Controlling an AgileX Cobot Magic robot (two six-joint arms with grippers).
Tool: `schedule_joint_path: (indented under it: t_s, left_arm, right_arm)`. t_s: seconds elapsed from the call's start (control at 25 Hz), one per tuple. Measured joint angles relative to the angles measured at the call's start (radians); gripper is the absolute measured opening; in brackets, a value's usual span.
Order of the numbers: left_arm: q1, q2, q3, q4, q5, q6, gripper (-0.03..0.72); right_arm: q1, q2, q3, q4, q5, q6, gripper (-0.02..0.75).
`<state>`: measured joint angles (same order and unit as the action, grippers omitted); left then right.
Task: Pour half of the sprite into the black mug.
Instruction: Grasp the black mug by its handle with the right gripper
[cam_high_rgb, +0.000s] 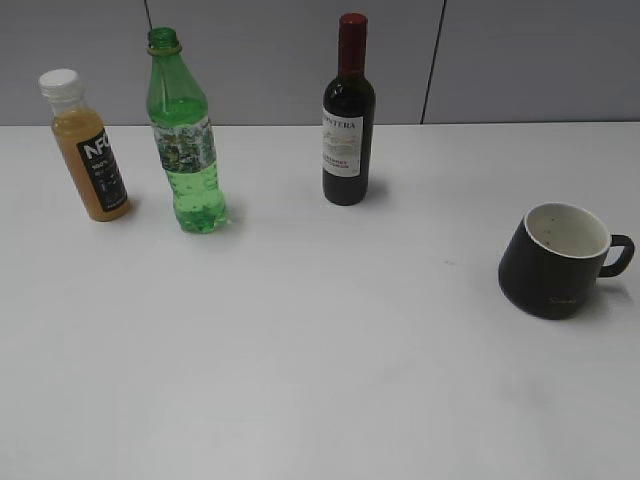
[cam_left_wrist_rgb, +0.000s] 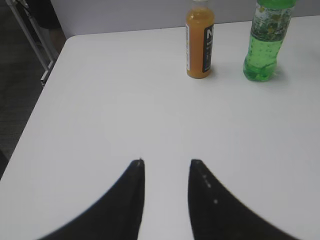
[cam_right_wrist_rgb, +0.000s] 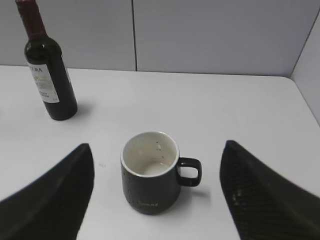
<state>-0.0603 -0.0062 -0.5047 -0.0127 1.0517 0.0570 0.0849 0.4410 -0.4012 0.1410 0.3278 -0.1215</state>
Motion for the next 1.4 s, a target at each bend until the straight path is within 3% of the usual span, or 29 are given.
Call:
schedule_joint_path:
  t_s: [0.6, 1.08, 1.4]
  left_arm:
    - [0.0, 0.0, 0.0, 0.0, 0.0, 0.0, 0.239]
    - [0.0, 0.0, 0.0, 0.0, 0.0, 0.0, 0.239]
    - [0.0, 0.0, 0.0, 0.0, 0.0, 0.0, 0.239]
  right_arm:
    - [0.0, 0.15, 0.236, 0.017, -0.517, -0.002, 0.593]
    - [0.0, 0.41, 0.252, -0.036, -0.711, -0.002, 0.589]
    - [0.0, 0.583, 0.321, -0.06, -1.02, -0.002, 0.538]
